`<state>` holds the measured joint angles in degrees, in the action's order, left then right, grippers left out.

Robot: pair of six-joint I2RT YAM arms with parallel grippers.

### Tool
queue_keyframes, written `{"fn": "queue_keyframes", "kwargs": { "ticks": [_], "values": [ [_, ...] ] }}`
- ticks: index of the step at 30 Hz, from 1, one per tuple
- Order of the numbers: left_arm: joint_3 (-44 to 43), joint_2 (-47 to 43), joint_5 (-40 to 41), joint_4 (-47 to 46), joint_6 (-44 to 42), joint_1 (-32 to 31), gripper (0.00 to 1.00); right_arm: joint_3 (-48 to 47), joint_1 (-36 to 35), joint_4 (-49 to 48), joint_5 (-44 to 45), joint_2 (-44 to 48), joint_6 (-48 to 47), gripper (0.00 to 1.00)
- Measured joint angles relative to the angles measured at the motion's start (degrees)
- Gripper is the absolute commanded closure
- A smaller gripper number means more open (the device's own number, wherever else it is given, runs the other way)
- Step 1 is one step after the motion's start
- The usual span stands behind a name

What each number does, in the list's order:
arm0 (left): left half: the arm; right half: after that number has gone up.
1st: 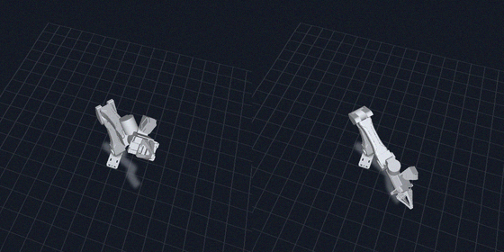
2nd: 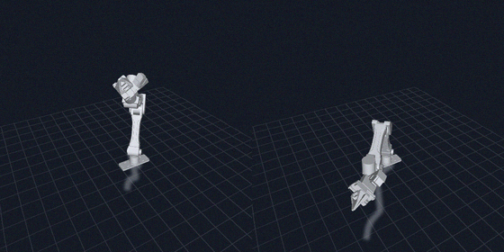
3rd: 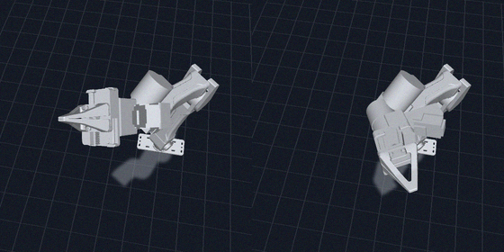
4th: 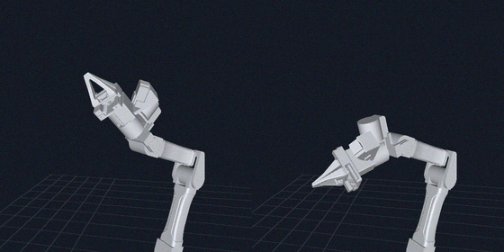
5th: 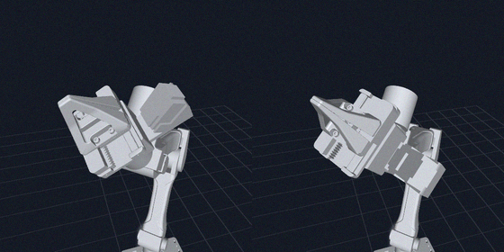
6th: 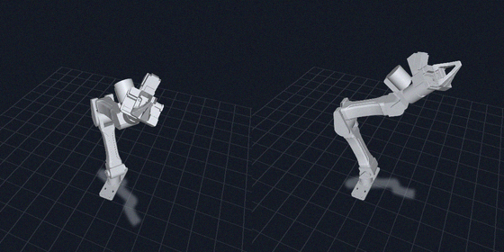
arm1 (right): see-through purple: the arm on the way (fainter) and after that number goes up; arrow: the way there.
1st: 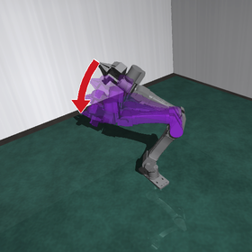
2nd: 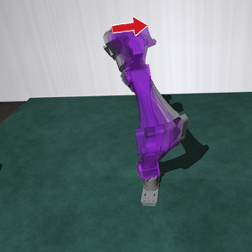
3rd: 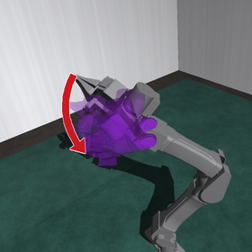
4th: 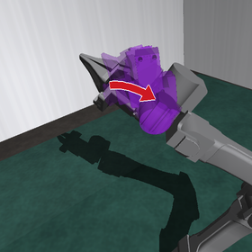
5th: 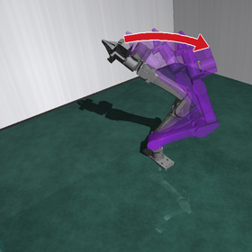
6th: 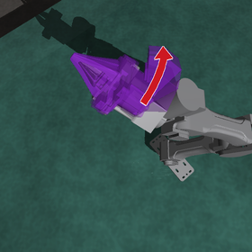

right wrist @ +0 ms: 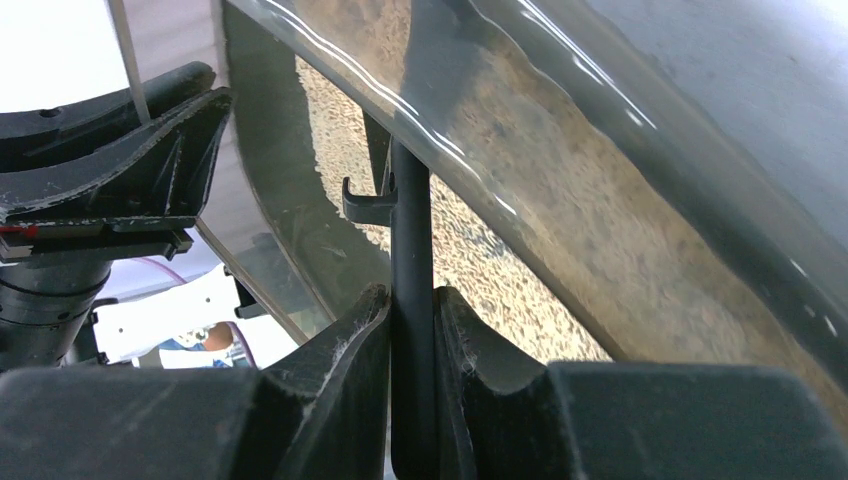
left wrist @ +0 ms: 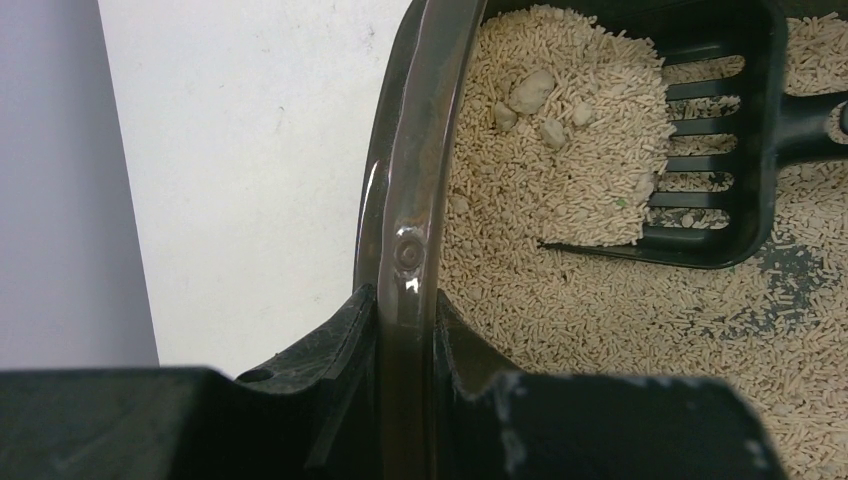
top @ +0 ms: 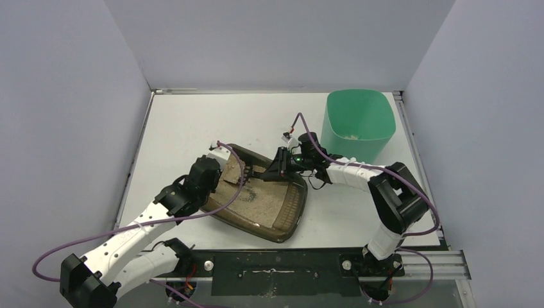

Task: Clean the litter box

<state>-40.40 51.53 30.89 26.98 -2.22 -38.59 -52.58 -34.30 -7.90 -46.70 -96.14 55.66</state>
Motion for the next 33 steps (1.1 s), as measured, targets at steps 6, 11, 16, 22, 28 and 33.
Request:
{"fn": "queue_keyframes", "kwargs": {
  "ticks": [6, 11, 16, 22, 28, 33],
  "values": [
    [0.00, -1.33, 0.11, 0.26, -0.83, 0.00, 1.00, 0.28, -1.29, -8.76, -1.81, -3.02, 1.88, 1.00],
    [0.00, -2.34, 0.44, 0.20, -1.27, -0.11, 1.00, 4.31, -1.75, -18.62, -2.25, -3.08, 4.15, 1.00],
    [-0.02, -2.10, 1.77, 0.15, -0.61, -0.96, 1.00, 8.81, -1.79, -28.04, -2.23, -3.08, 7.48, 1.00],
    [-0.02, -1.84, 2.38, -0.59, 0.48, -2.01, 1.00, 13.86, -1.81, -38.84, -1.73, -3.10, 12.39, 1.00],
    [-0.02, -1.84, 2.89, -1.20, 1.42, -2.25, 1.00, 16.57, -2.14, -46.05, -1.86, -3.10, 15.72, 1.00],
    [-0.02, -1.84, 4.17, -1.51, 2.19, -2.14, 1.00, 19.10, -2.01, -49.57, -2.25, -3.08, 17.11, 1.00]
  ]
}}
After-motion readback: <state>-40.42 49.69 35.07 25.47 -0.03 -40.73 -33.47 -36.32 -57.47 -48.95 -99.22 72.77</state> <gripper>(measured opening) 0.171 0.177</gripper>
